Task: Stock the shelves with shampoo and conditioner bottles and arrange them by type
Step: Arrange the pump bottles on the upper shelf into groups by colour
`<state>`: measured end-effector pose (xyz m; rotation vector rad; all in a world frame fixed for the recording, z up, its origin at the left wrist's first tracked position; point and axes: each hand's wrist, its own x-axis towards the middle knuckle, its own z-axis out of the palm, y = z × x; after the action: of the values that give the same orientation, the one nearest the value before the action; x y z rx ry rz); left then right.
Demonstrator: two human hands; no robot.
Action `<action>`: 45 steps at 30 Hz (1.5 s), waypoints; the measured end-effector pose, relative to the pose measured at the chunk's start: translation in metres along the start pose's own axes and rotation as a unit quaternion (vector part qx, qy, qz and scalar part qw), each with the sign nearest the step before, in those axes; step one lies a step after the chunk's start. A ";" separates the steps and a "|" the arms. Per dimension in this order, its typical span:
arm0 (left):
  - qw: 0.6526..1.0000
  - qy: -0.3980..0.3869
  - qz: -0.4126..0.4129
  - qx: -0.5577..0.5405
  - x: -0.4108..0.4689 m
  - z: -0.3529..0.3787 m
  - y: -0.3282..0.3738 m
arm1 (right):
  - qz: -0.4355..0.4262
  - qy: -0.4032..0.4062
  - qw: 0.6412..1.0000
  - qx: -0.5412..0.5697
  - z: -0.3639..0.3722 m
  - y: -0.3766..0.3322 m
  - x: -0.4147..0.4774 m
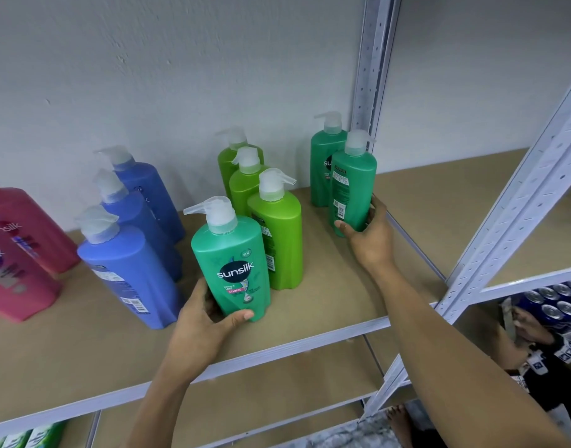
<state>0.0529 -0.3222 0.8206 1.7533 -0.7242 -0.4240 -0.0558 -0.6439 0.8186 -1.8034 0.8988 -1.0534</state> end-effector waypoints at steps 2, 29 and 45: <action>1.000 -0.005 -0.003 -0.001 0.000 0.000 0.000 | 0.011 0.007 1.000 0.004 -0.001 0.001 -0.004; 0.992 -0.081 0.060 0.082 -0.012 -0.008 -0.003 | 0.015 -0.201 0.973 0.114 0.035 -0.088 -0.173; 0.882 -0.091 0.128 0.444 0.019 -0.001 -0.019 | 0.038 0.023 0.994 0.097 -0.033 -0.059 -0.124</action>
<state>0.0726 -0.3309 0.8041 2.4329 -1.4206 -0.0506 -0.1245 -0.5234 0.8448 -1.5785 0.8535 -1.0989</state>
